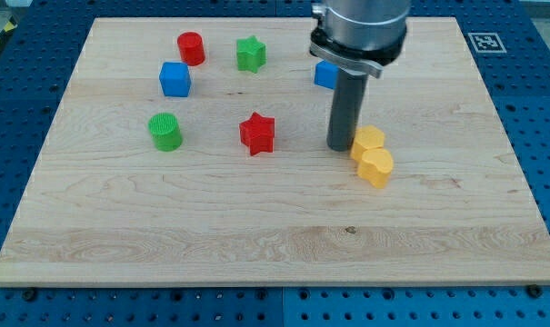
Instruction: Move the red star to the bottom the green star
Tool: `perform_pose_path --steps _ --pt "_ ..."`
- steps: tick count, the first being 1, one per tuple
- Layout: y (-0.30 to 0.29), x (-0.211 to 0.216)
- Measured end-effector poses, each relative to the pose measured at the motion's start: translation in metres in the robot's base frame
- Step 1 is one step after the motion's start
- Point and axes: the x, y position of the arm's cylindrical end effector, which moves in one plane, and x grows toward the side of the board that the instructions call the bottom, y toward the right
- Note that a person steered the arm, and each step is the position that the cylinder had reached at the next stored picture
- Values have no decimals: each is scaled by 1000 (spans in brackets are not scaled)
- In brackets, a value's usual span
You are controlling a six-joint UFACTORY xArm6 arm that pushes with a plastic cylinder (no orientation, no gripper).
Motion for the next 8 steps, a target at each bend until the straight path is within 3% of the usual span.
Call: perform_pose_path --steps 1,2,4,8 --pt "0 41" --pt "-42 74" --pt "-102 29" --pt "-121 -54"
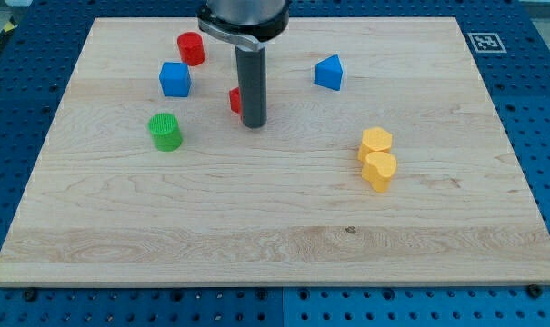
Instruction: Move the red star to the bottom the green star
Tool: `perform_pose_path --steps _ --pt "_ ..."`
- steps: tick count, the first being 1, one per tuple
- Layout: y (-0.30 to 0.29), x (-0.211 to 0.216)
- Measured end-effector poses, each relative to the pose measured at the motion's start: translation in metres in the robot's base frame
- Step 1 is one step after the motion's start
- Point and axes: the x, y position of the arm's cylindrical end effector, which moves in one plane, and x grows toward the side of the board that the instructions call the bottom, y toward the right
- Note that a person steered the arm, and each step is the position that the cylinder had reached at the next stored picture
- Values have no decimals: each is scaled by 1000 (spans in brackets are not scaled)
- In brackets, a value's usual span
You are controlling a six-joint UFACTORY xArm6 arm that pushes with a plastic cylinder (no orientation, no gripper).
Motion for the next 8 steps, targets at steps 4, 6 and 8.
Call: perform_pose_path --steps 4,6,8 --pt "-24 -58" --pt "20 -58" --pt "-1 -84"
